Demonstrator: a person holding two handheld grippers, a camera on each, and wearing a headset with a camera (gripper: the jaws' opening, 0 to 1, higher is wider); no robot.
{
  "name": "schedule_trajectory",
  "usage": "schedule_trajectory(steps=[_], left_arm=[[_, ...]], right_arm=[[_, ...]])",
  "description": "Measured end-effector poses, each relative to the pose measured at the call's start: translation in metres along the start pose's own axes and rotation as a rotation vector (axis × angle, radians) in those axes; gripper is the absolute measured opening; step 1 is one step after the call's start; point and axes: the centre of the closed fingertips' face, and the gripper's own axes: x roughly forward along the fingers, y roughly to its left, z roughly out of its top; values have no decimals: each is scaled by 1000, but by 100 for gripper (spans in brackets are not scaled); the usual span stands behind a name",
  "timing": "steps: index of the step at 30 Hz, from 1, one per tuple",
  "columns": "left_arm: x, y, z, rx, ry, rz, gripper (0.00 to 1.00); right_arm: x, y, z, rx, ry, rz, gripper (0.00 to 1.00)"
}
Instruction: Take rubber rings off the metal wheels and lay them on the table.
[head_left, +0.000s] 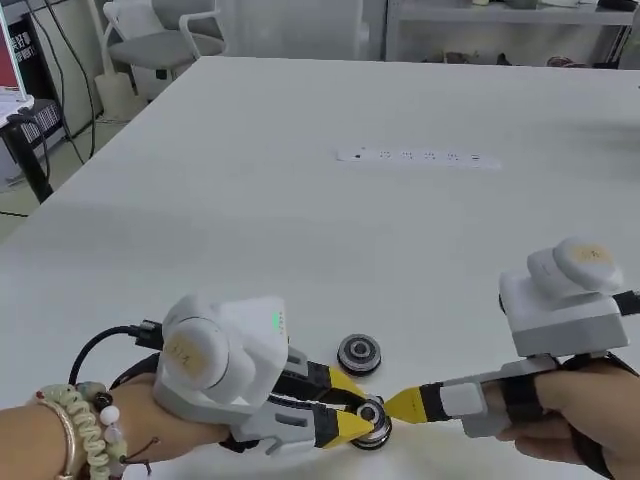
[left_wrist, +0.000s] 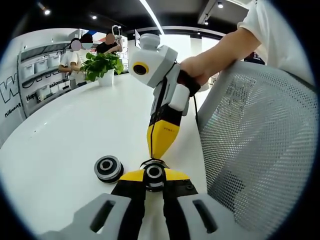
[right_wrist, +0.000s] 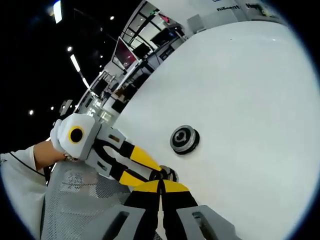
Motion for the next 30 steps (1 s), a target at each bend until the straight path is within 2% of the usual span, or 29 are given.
schedule_trajectory(steps=[14,15,17,18,20,23,30], left_arm=[[0,0,0,0,0,1,7],[0,0,0,0,0,2,7],[0,0,0,0,0,2,7],[0,0,0,1,0,3,7],[0,0,0,2,1,3,7],[0,0,0,3,2,3,7],[0,0,1,1,12,2,7]], right_arm=[[3,11,3,-21,-6,32,0],[3,12,3,-16,-10,43,0],[2,25,12,17,-57,111,0],[0,28,15,36,-65,123,0],[3,16,9,-54,-24,41,0],[4,19,8,-21,-26,65,0],[2,7,8,-10,-22,24,0]])
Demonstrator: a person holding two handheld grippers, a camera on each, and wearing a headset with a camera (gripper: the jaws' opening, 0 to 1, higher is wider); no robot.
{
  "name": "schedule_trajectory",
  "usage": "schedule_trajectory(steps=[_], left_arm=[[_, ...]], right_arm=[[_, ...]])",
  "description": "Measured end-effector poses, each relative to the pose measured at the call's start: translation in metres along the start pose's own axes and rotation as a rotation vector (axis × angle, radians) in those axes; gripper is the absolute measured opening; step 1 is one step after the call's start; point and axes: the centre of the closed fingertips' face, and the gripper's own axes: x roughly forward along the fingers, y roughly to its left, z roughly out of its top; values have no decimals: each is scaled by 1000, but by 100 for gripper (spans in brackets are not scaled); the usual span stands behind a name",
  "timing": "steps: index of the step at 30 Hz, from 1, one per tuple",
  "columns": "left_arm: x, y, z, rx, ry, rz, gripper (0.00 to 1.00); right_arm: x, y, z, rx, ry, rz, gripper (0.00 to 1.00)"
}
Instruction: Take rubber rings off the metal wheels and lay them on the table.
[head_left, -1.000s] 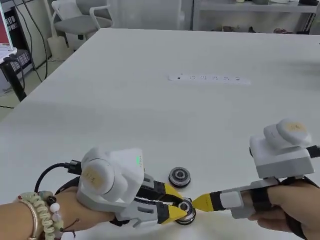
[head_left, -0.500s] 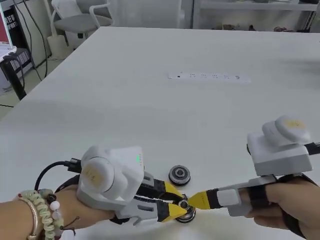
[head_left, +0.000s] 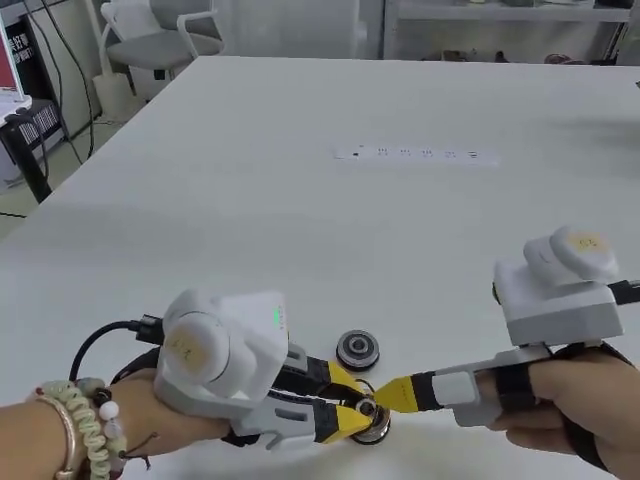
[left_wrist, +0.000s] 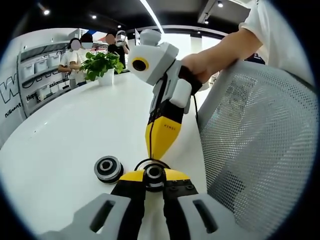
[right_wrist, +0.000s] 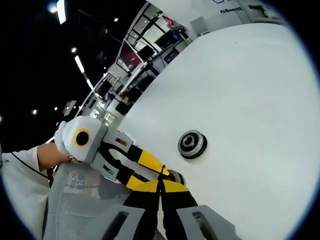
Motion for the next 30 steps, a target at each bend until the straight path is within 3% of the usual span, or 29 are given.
schedule_trajectory(steps=[8,11,15,18,30], left_arm=[[-2,0,0,-13,33,-18,9],[-6,-1,6,-56,7,-32,12],[-13,-4,12,-46,-1,-50,14],[-17,-7,17,-74,-11,-78,23],[-45,-7,36,-59,-9,-98,47]], right_arm=[[-1,-5,-3,-20,19,-28,0],[-2,-7,-1,-24,16,-33,0],[-7,-9,2,-16,-1,-36,0],[-10,-11,5,-9,-15,-42,0],[-24,-16,14,-4,-61,-54,0]])
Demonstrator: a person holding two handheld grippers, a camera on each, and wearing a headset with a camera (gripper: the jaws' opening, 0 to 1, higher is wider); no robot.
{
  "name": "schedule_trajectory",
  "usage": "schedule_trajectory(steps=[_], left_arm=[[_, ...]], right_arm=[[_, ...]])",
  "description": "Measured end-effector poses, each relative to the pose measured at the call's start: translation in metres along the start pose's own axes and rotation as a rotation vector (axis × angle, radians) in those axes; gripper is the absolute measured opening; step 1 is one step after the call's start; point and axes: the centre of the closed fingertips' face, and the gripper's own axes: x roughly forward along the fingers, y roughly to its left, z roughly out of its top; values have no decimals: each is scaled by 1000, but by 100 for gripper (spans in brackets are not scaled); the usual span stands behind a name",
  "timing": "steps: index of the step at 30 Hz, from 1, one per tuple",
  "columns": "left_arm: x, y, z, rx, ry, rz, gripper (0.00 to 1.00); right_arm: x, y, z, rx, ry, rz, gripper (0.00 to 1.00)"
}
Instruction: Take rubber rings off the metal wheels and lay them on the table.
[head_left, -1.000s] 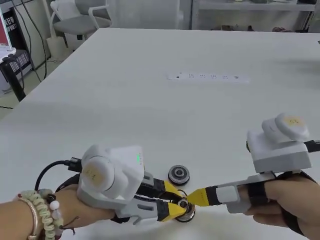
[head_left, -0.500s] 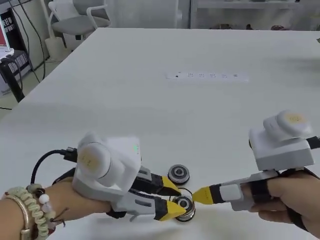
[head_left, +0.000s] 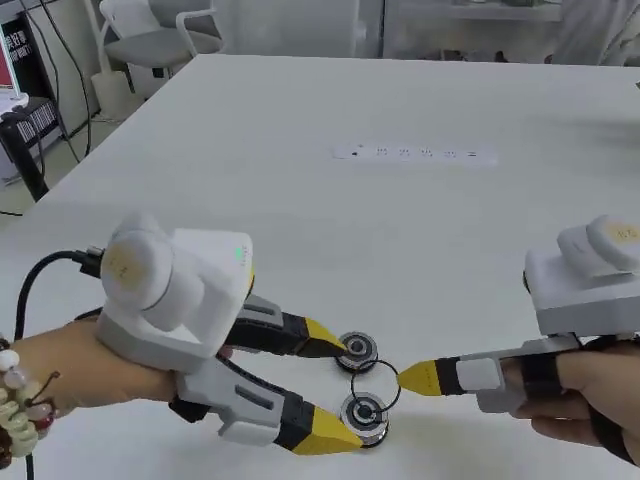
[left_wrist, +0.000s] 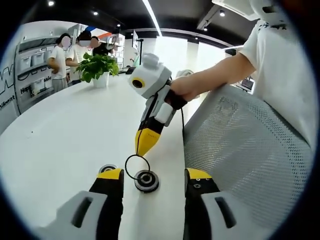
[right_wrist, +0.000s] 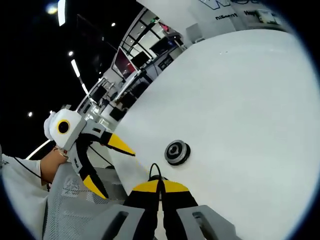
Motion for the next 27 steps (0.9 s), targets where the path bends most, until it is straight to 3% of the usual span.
schedule_trajectory(steps=[10,17,21,27], left_arm=[[-32,3,12,-5,-13,61,66],[-59,6,8,-16,-12,150,78],[-75,8,7,-37,-29,204,81],[-92,9,1,-44,-20,268,85]], right_arm=[[-8,-2,5,-22,-21,-18,0],[-13,-1,8,-21,-36,-15,0],[-16,-1,11,-14,-50,-10,0],[-19,-1,15,-8,-68,-8,0]])
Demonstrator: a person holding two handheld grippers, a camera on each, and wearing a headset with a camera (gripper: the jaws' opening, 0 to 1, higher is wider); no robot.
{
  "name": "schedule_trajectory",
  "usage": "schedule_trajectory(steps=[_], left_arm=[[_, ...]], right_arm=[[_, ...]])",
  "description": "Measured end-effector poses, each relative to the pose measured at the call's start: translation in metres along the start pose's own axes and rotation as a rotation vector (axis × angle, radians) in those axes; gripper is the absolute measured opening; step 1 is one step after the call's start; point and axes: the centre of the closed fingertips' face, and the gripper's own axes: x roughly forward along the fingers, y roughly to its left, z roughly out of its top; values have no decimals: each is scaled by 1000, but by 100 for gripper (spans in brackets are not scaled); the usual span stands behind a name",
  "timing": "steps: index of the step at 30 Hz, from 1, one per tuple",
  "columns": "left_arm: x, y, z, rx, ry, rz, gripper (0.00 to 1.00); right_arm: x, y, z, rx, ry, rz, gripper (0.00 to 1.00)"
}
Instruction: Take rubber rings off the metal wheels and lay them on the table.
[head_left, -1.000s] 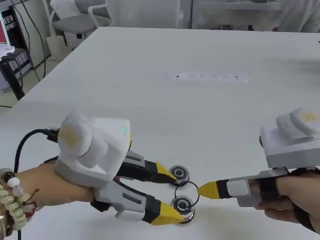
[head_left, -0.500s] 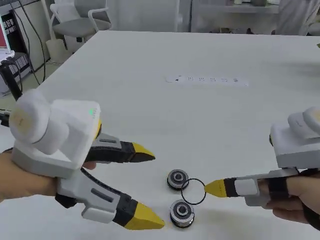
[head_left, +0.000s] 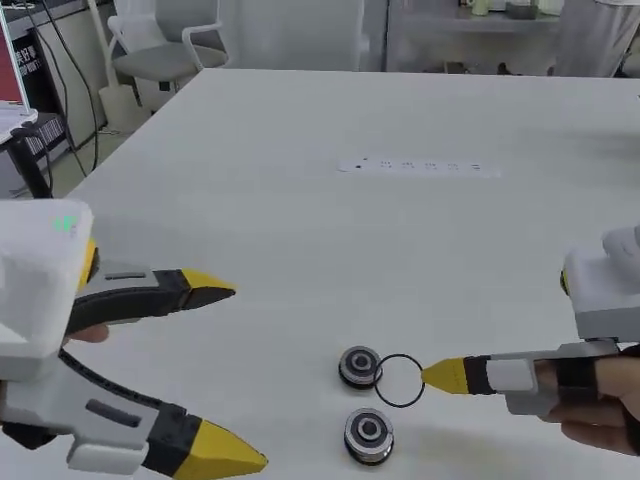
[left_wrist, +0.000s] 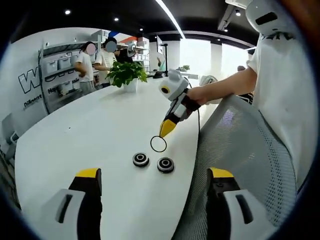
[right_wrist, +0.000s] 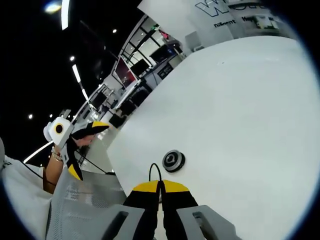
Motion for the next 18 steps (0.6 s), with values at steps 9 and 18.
schedule_trajectory(steps=[9,18], left_arm=[[-15,7,-12,-53,-19,85,87],[-14,8,-23,-112,-48,155,98]], right_arm=[[-6,1,7,0,-28,0,0],[-10,1,13,-8,-48,-3,0]])
